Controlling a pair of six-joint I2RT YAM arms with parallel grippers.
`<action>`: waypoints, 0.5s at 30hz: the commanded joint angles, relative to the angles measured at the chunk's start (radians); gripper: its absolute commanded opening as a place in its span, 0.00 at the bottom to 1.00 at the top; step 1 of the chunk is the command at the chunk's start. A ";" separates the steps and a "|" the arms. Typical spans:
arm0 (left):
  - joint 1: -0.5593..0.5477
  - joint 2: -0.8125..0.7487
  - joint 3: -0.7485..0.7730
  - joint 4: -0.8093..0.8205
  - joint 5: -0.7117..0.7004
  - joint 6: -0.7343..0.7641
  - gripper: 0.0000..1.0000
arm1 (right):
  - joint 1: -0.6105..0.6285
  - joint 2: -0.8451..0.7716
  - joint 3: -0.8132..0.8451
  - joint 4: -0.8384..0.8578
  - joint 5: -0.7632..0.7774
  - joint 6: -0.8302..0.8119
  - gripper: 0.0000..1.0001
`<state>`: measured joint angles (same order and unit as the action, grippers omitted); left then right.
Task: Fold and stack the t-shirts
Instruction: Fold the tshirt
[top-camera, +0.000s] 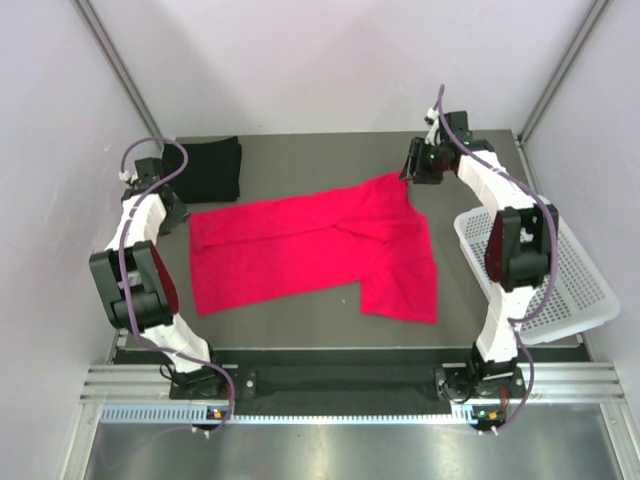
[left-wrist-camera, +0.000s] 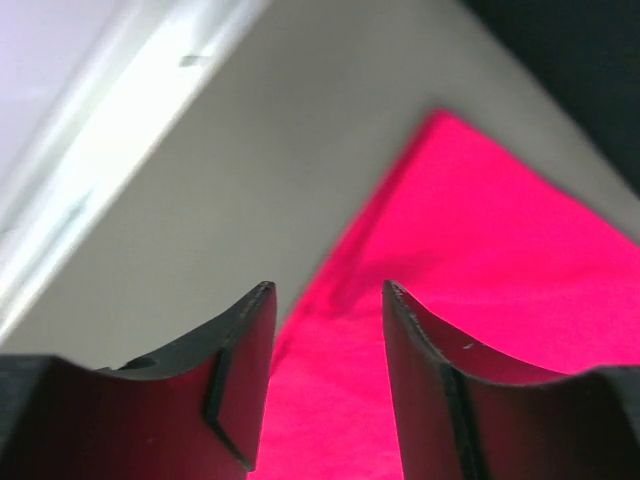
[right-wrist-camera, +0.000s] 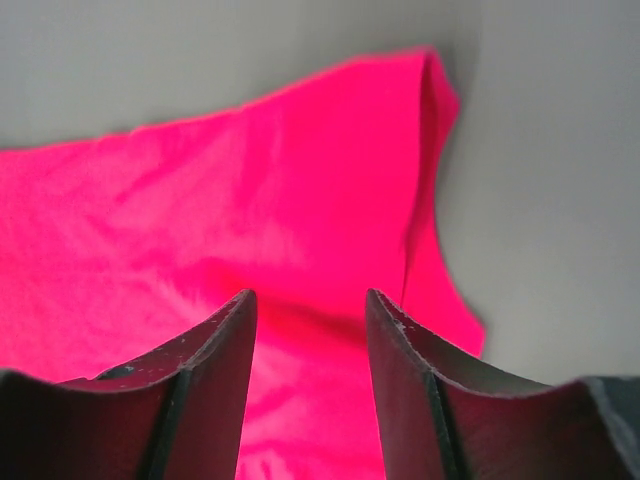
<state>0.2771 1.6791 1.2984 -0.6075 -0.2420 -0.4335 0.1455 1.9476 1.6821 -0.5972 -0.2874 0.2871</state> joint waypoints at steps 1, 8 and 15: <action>0.011 0.082 0.045 0.095 0.203 0.019 0.50 | -0.017 0.100 0.134 0.013 -0.030 -0.045 0.47; 0.043 0.157 0.074 0.137 0.348 -0.007 0.46 | -0.017 0.237 0.260 0.036 -0.045 -0.020 0.36; 0.070 0.217 0.088 0.127 0.398 -0.027 0.41 | -0.017 0.307 0.315 0.068 -0.023 -0.058 0.36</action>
<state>0.3351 1.8847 1.3567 -0.5205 0.1047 -0.4473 0.1444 2.2463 1.9228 -0.5831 -0.3164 0.2604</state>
